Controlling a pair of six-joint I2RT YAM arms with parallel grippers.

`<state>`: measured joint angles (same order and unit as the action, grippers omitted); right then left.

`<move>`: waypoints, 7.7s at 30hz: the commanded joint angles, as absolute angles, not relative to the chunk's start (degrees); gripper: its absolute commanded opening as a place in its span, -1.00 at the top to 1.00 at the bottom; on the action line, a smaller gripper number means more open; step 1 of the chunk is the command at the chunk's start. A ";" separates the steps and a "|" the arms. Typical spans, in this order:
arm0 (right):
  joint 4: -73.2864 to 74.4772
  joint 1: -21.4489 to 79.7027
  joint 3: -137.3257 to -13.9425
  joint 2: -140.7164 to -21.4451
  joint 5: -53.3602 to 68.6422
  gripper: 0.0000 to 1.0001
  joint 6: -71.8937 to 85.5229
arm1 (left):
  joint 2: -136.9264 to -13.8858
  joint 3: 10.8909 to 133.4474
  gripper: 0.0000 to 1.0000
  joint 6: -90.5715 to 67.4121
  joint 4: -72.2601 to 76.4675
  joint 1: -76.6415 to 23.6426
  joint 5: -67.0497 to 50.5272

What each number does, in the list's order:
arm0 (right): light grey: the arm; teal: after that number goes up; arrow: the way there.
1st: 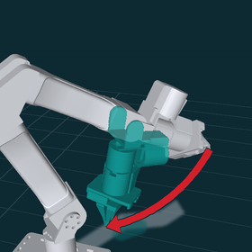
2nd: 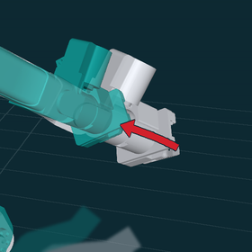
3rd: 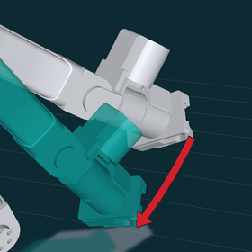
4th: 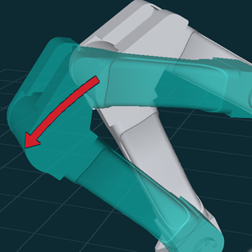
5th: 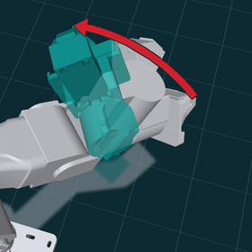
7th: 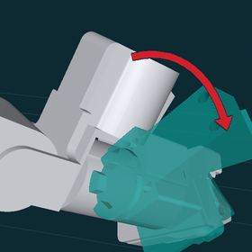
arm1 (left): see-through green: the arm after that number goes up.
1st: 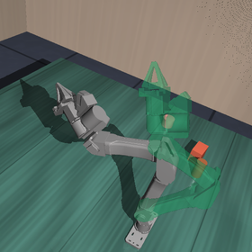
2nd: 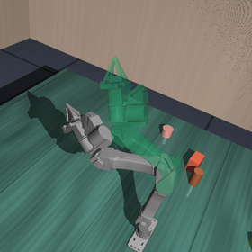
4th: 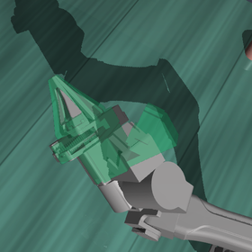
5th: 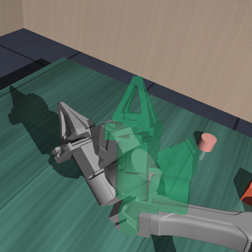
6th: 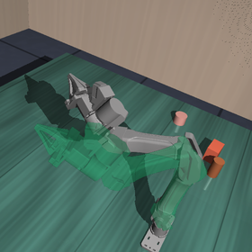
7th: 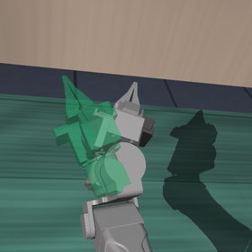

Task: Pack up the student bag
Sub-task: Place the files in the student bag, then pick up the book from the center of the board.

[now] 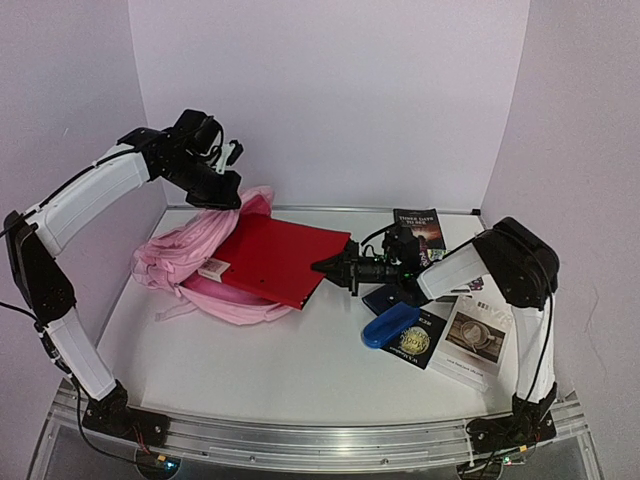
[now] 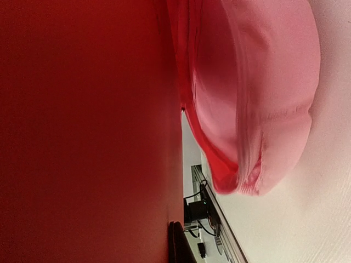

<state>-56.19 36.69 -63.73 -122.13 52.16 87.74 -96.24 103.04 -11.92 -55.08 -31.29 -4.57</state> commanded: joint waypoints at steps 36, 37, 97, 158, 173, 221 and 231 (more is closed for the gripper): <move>-35.03 46.57 -96.14 -141.51 34.97 1.00 90.38 | -88.72 96.80 0.99 -6.20 -41.60 -36.38 -24.90; -35.59 46.81 -96.88 -142.29 34.84 1.00 90.24 | -88.65 96.60 0.99 -6.52 -40.96 -36.48 -25.61; 6.68 47.59 -98.45 -129.54 -0.68 -0.34 14.55 | -85.68 86.60 1.00 -10.49 -38.77 -32.34 -15.95; 38.65 14.39 -81.61 -89.30 33.89 -0.97 -5.87 | -94.34 80.04 -0.46 -12.86 -31.21 -38.91 -16.67; 67.58 -5.71 -62.46 -77.16 6.43 -0.97 -51.45 | -103.59 80.25 -0.60 -15.05 -19.99 -46.19 -21.44; 59.25 10.24 -63.00 -97.23 24.41 -0.97 -35.08 | -129.28 97.35 -0.44 -33.07 -10.30 -64.46 -27.91; 59.08 10.60 -67.20 -107.91 27.56 -0.92 -31.87 | -131.26 96.14 -0.51 -39.75 -13.20 -63.75 -21.41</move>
